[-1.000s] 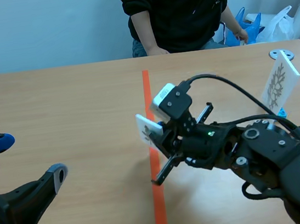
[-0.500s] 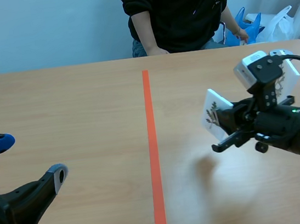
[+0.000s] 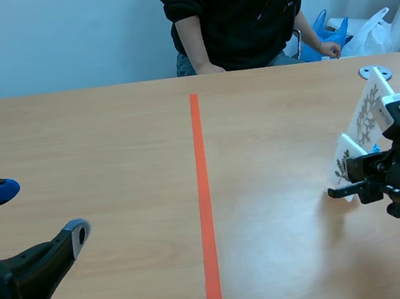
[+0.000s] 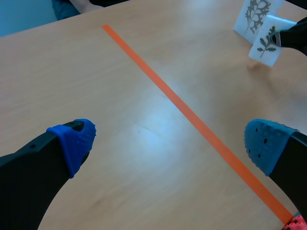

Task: Sort the leaf by its shape. The table is split by an orange tape line. A compound leaf with several leaflets goes to the left side, a simple leaf with one blade goes to the right side. Return to the home posture when a red brick is placed on the table.

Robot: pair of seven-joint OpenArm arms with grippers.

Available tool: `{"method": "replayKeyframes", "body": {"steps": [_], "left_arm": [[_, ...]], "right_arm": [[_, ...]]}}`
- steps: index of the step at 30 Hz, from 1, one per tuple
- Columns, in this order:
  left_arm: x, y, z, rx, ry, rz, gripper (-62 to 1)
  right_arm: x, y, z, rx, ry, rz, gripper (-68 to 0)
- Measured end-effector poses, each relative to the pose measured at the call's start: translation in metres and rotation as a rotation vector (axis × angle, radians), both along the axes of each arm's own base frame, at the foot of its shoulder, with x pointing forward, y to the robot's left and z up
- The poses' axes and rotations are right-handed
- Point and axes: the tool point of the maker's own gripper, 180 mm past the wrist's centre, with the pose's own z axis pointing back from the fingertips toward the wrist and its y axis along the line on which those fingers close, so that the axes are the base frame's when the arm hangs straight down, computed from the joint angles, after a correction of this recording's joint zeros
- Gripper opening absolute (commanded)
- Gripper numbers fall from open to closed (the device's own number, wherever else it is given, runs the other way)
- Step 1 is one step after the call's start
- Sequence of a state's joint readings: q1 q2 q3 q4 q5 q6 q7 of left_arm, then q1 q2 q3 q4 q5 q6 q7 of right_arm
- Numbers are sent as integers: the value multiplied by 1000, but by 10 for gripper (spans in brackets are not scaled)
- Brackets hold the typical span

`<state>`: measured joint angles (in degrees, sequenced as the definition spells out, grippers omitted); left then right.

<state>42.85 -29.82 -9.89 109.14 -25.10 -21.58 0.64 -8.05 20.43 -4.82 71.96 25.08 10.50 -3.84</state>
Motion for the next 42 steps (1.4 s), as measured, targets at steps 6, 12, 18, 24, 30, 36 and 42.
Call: {"method": "replayKeyframes", "body": {"steps": [6,12,18,24,30,36,42], "left_arm": [[0,0,0,0,0,0,14],[0,0,0,0,0,0,14],[0,0,0,-1,0,0,14],[0,0,0,-1,0,0,14],[0,0,0,-1,0,0,14],[0,0,0,-1,0,0,14],[0,0,0,-1,0,0,14]], "right_arm": [[17,-14,1,-49,-46,-61,-653],[29,-21,-3,-54,-50,-112,-653],[25,-24,-16,-50,-23,-130,-626],[26,-32,-14,-57,-24,-155,-508],[26,-38,-12,-58,-29,-170,-382],[29,-36,-5,-57,-51,-166,-364],[42,-25,27,-56,-120,-135,-364]]}}
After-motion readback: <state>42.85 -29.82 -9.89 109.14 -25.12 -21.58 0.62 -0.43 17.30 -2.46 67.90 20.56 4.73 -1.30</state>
